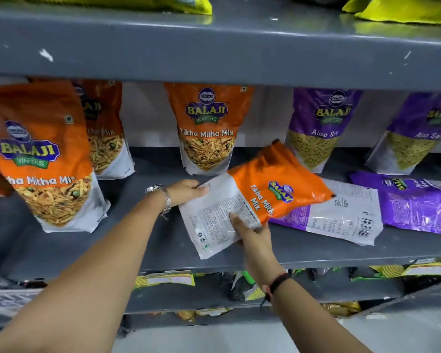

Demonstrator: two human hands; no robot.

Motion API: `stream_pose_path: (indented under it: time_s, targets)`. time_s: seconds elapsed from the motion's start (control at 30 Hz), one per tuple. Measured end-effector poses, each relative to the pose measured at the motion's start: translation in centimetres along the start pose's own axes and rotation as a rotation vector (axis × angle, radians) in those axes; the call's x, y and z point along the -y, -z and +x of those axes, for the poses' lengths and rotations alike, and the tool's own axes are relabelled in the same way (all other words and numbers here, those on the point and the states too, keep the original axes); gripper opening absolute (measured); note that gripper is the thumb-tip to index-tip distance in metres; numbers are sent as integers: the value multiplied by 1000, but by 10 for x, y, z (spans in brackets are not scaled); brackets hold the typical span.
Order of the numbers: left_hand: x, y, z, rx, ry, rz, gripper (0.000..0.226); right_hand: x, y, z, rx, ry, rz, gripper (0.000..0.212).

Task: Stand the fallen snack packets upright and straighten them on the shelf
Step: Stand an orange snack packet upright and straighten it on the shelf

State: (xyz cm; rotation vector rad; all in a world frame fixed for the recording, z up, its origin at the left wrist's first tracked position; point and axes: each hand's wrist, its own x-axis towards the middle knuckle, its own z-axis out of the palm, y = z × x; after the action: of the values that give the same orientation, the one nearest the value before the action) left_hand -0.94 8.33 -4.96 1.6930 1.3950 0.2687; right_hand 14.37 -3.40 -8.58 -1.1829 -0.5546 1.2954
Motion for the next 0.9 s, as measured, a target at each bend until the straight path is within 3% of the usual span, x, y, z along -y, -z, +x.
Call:
stream_pose_path:
  time_s: [0.07, 0.2, 0.3, 0.4, 0.57, 0.73, 0.8, 0.9]
  targets:
    - [11, 2, -12, -39, -52, -124, 8, 7, 4, 1, 25, 121, -121, 47]
    - [36, -2, -29, -225, -199, -276, 46, 30, 5, 20, 207, 318, -431, 48]
    - [50, -13, -35, -401, -197, -355, 51, 39, -7, 40, 341, 322, -551, 46]
    - [64, -23, -37, -450, -152, -405, 61, 35, -15, 52, 414, 338, -644, 40]
    - [67, -23, -30, -437, -159, -257, 70, 24, -13, 42, 395, 378, -657, 41]
    - [61, -28, -25, -593, -118, -472, 63, 6, 7, 11, 312, 734, -558, 31]
    - [57, -35, -35, -599, -175, -585, 63, 12, 2, 23, 203, 706, -492, 34]
    - [56, -49, -57, -540, -306, -653, 114, 24, -15, 54, 214, 441, -489, 44]
